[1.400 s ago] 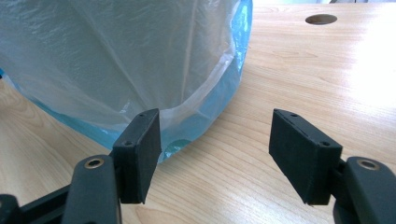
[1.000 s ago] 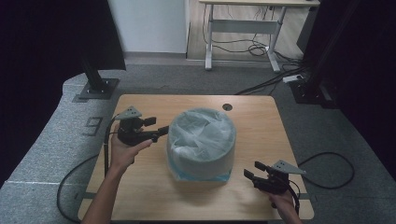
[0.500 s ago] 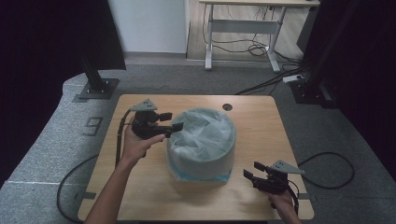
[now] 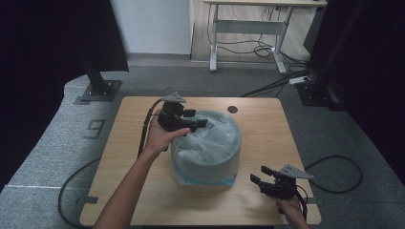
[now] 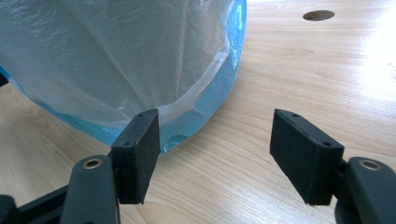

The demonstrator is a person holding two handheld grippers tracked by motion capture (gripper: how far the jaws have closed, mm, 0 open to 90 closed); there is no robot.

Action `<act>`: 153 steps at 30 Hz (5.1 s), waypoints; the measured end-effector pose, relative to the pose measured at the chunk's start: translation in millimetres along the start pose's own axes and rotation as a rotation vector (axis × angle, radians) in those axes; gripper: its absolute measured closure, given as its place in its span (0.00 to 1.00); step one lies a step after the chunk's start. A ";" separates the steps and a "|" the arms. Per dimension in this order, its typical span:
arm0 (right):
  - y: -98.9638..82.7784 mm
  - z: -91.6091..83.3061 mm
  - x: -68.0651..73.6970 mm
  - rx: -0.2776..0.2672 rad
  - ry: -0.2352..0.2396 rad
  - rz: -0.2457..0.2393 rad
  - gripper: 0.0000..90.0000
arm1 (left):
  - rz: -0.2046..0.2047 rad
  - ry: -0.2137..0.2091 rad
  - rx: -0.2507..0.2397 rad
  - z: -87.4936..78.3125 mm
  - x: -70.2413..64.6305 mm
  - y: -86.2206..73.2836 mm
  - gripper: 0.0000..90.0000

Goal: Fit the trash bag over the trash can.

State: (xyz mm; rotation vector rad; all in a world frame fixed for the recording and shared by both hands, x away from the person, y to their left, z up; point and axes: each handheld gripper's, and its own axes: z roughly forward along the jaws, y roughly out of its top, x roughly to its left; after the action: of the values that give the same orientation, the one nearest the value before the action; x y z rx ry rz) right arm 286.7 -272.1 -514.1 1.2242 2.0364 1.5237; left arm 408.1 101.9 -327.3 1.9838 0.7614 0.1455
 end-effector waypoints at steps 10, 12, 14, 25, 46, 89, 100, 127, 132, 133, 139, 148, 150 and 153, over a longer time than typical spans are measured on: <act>-1.0 1.0 2.0 0.009 0.001 -0.007 0.36 | -0.031 0.017 0.131 37.3 0.4 11.3 0.43; -0.8 0.1 2.7 0.009 -0.001 -0.015 0.36 | -0.032 0.018 0.150 42.8 1.0 13.3 0.44; -1.0 -0.7 2.9 0.007 0.000 -0.014 0.36 | -0.035 0.014 0.163 46.9 1.8 15.3 0.44; -1.5 -3.2 2.1 0.005 -0.001 -0.019 0.36 | -0.061 0.024 0.283 75.7 1.4 21.2 0.42; -1.9 -5.0 1.2 0.003 -0.005 -0.020 0.36 | -0.031 0.060 0.385 98.2 -2.6 14.5 0.38; -1.8 -2.8 5.0 0.005 -0.002 -0.022 0.36 | 0.077 0.025 0.464 37.0 -38.6 -33.9 0.34; -2.3 -3.8 3.2 0.005 -0.007 -0.019 0.36 | 0.054 -0.020 0.425 33.4 -36.6 -25.6 0.34; -0.5 -7.7 0.5 -0.008 -0.013 -0.010 0.36 | 0.046 -0.071 0.493 82.8 -45.9 -2.0 0.34; -0.3 -8.4 0.0 -0.012 -0.016 -0.004 0.36 | 0.048 -0.082 0.452 75.8 -45.6 1.4 0.34; -0.3 -8.5 0.0 -0.012 -0.015 -0.005 0.36 | 0.046 -0.083 0.434 73.2 -45.4 3.0 0.34; -0.5 -7.5 0.9 -0.010 -0.014 -0.012 0.37 | 0.050 -0.072 0.359 67.4 -41.5 14.0 0.36; -1.2 -9.3 -1.6 -0.012 -0.015 -0.005 0.37 | 0.041 -0.106 0.348 92.1 -33.5 23.9 0.39; -1.5 -9.8 -2.3 -0.009 -0.015 -0.003 0.37 | 0.048 -0.105 0.370 99.5 -32.4 22.9 0.40; -1.3 -10.0 -2.5 -0.013 -0.016 -0.003 0.37 | 0.043 -0.102 0.402 107.0 -30.8 21.3 0.40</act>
State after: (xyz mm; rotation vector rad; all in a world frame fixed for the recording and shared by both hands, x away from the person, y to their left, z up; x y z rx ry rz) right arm 280.8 -280.4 -512.1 1.2246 2.0146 1.5184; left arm 436.0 -3.2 -359.4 2.3678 0.7227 -0.0911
